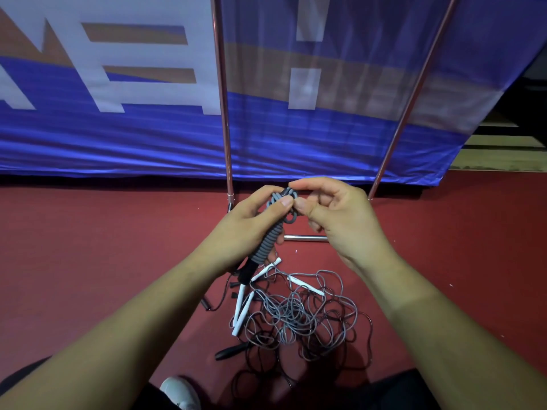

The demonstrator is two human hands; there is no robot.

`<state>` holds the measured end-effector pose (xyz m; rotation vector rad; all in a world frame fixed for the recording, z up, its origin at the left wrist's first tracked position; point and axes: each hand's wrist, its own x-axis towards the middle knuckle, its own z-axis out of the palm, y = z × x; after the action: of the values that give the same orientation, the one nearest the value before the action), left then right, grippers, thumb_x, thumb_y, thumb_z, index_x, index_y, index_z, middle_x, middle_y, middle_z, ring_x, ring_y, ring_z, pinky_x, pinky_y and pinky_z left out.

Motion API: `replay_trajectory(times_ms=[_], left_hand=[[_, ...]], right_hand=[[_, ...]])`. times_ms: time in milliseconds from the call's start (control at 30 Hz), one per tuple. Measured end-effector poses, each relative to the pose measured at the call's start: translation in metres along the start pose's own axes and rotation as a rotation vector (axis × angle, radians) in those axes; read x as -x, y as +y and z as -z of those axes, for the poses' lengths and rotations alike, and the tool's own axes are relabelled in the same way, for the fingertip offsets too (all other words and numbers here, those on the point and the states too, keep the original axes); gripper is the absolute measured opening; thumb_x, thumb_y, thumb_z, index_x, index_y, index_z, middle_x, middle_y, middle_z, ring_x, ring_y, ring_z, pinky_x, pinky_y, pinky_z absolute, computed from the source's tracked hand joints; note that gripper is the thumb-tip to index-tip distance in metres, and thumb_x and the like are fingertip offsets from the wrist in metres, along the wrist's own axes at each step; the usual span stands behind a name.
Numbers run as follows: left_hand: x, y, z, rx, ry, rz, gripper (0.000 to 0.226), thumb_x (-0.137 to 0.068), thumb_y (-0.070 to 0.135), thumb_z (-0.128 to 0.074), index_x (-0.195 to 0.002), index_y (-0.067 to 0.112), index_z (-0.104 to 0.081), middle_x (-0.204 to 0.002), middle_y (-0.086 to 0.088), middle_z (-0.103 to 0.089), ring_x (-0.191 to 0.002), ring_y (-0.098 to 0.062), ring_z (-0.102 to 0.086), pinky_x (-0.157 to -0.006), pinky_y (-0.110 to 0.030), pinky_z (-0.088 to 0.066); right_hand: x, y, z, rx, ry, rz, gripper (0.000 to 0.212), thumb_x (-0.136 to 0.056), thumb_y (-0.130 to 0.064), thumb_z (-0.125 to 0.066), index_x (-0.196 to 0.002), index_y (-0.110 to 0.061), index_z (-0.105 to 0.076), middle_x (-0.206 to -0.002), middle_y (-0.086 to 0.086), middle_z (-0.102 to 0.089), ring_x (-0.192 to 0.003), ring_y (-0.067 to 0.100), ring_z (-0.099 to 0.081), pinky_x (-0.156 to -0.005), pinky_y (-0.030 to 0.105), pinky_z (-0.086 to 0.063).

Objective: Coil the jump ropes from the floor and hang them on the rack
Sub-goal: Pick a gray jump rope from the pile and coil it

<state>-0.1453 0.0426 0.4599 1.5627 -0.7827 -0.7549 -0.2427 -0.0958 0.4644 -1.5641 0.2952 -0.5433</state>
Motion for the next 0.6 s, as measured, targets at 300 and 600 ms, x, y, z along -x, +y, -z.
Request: replay_trajectory(times_ms=[300, 600], left_hand=[[0.0043, -0.0051, 0.0028, -0.016, -0.040, 0.004, 0.028, -0.095, 0.044, -0.053, -0.112, 0.024, -0.059, -0.064, -0.002, -0.060, -0.048, -0.026, -0.056, -0.047, -0.026, -0.045], [0.0046, -0.0061, 0.0008, 0.024, -0.109, 0.026, 0.038, -0.086, 0.054, -0.055, -0.114, 0.028, -0.060, -0.067, -0.012, -0.060, -0.049, -0.027, -0.057, -0.049, -0.028, -0.048]], right_hand=[[-0.0016, -0.0026, -0.0028, 0.142, -0.054, -0.028, 0.024, -0.084, 0.003, -0.070, -0.089, -0.019, -0.063, -0.051, -0.010, -0.054, -0.052, 0.014, -0.043, -0.052, 0.024, -0.034], [-0.0029, -0.0049, 0.0043, 0.270, -0.109, -0.028, 0.024, -0.086, 0.006, -0.067, -0.082, -0.017, -0.059, -0.064, -0.001, -0.061, -0.053, 0.001, -0.053, -0.058, 0.017, -0.044]])
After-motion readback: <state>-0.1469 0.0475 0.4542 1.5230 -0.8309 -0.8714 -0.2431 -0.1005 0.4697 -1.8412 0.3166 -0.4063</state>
